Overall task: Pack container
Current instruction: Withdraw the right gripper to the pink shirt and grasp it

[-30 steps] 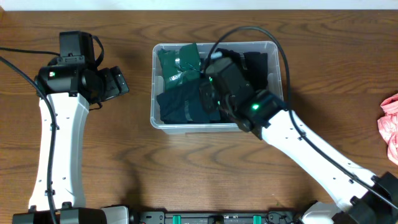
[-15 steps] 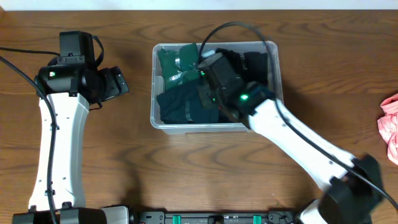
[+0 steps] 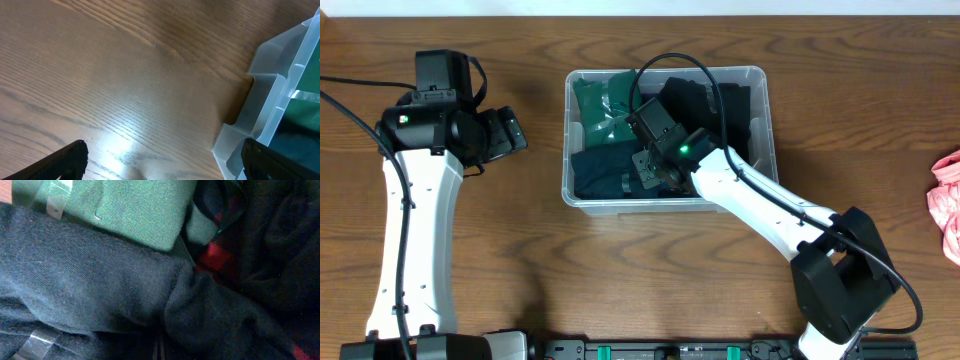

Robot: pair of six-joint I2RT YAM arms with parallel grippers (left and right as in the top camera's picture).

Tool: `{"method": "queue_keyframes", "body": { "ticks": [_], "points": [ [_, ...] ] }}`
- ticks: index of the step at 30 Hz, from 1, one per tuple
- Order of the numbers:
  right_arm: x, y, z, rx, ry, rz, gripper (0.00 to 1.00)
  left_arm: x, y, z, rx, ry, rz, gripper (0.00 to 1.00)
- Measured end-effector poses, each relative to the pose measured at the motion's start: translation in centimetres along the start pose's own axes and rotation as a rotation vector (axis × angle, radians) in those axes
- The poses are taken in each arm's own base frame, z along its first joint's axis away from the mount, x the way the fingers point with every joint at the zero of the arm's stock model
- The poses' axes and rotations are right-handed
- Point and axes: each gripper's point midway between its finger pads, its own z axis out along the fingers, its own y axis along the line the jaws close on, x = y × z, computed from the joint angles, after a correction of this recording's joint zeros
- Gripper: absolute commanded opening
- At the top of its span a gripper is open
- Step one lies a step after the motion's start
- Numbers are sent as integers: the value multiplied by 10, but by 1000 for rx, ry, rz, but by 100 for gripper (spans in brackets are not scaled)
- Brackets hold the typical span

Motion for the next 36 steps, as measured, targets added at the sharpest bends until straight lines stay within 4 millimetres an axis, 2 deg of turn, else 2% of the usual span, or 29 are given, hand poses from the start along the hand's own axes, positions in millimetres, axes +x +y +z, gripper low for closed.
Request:
{"method": "queue_keyframes", "body": {
  "ticks": [3,7,9,12,15,17,20,21,22,23,27,32,36],
  "points": [
    [-5,-1,-8,-7,-10,6,1,0,0,0,0,0,0,98],
    [-31,-13,-46,-24,-97,50,23,0,0,0,0,-1,0,98],
    [-54,-30,-82,-26,-186,96,34,0,0,0,0,-1,0,98],
    [-77,-73,-149,-1,-330,179,56,-2,-1,0,3,-8,-1,98],
    [-73,-127,-202,64,-407,295,68,-4,-1,0,6,-17,-2,98],
    [-55,-169,-223,133,-405,398,71,-5,-2,0,8,-22,-2,98],
    [-16,-232,-232,242,-335,578,73,-7,-2,0,10,-28,-3,98],
    [-5,-247,-233,271,-314,625,74,-7,-3,0,10,-30,-3,98],
    [13,-270,-234,309,-281,706,76,-8,-3,0,11,-32,-3,98],
    [20,-279,-235,328,-271,738,77,-8,-3,0,11,-32,-3,98],
    [77,-340,-247,435,-229,991,78,-8,-3,0,11,-32,-3,98],
    [140,-392,-258,509,-232,1236,77,-8,-3,0,11,-33,-3,98],
    [180,-418,-256,515,-260,1369,78,-8,-3,0,11,-33,-3,98]
  ]
}}
